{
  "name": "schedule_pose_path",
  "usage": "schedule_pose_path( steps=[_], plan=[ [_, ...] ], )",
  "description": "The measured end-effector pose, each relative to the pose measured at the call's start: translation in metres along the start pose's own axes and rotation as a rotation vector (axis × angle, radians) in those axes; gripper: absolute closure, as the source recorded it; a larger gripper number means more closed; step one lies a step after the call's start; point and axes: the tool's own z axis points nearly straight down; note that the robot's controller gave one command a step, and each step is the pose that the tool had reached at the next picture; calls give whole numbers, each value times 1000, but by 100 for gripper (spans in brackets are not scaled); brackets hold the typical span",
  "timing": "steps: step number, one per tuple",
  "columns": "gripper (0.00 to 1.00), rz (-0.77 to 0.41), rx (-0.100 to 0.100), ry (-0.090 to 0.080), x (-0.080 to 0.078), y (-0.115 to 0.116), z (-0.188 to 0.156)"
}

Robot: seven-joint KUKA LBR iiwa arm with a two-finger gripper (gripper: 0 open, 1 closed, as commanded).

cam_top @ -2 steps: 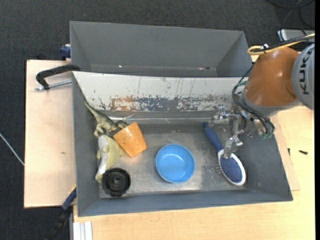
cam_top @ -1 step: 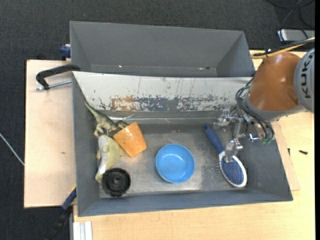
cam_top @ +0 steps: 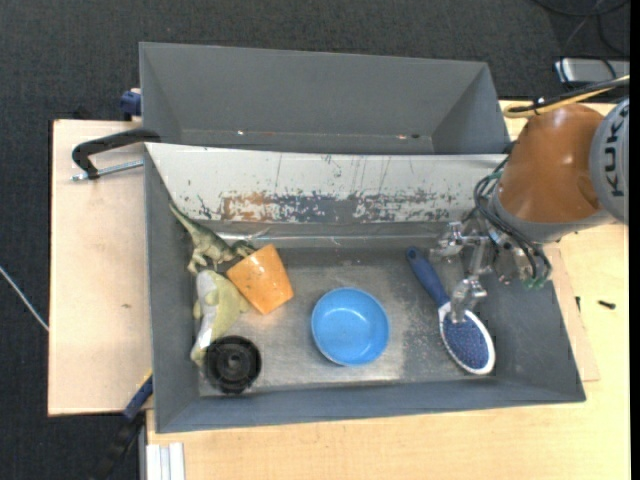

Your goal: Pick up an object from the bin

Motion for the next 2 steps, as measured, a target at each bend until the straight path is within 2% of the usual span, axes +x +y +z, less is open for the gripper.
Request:
schedule_pose_path(
  steps=[2],
  plan=[
    [100, 0, 0, 1, 0, 0, 0]
  ],
)
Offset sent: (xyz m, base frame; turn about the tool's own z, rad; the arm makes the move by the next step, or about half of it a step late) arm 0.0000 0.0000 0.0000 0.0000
